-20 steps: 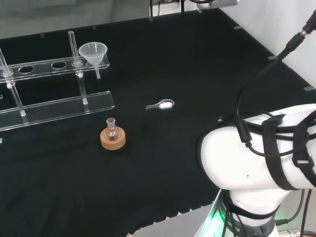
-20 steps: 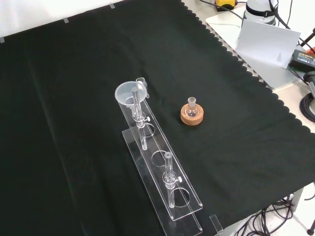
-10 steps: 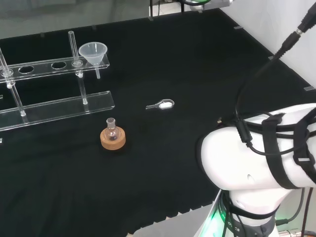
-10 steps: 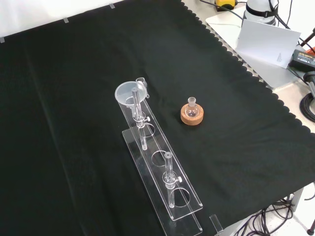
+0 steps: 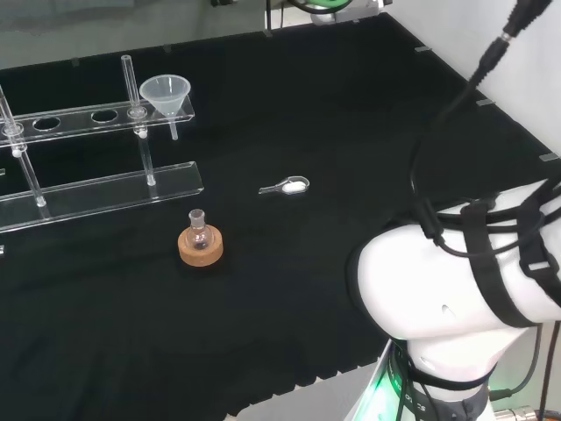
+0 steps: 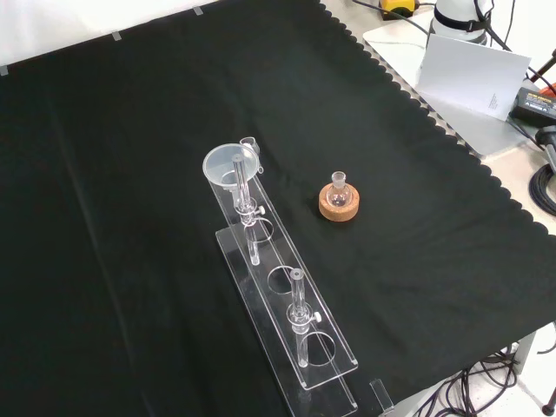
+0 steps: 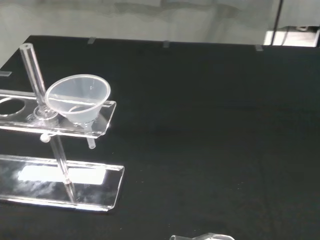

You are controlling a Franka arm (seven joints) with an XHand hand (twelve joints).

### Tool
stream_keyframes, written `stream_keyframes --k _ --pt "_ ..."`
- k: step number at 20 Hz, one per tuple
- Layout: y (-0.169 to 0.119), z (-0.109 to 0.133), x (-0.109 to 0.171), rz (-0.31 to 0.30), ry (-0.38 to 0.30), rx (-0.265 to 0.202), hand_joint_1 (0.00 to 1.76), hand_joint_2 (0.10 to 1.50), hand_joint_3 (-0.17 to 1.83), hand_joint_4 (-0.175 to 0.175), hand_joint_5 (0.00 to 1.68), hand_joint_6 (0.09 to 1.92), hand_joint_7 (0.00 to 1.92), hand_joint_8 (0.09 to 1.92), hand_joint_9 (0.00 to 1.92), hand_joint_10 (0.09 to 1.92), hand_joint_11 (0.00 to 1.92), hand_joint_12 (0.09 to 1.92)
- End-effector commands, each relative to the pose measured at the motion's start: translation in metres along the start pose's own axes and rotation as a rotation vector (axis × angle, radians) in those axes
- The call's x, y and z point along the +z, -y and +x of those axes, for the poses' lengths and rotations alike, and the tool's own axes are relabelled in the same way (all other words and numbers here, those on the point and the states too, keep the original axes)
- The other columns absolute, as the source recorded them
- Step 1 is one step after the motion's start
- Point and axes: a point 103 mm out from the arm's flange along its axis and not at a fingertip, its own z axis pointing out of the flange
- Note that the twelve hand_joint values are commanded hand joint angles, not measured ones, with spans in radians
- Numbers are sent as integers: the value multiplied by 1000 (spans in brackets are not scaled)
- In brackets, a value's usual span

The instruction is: Pick up the funnel from the transparent funnel stand.

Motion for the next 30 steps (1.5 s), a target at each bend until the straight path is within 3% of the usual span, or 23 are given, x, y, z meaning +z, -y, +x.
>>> stream_keyframes --k 1,4,8,18,23,30 --pt "-26 -6 13 0 6 -80 202 607 150 46 0 87 0 87 0 87 0 545" --pt "-39 -1 26 11 -10 -120 213 611 135 44 0 87 0 87 0 87 0 516" --pt "-54 10 42 26 -6 -140 244 623 73 43 0 87 0 87 0 87 0 87" --pt "-84 47 65 38 -30 -136 284 617 52 47 0 87 0 87 0 87 0 87" --pt "-99 64 76 66 -92 -87 290 617 50 46 0 87 0 87 0 87 0 87" --pt "-130 84 104 70 -107 -38 300 619 48 42 0 87 0 87 0 87 0 87"
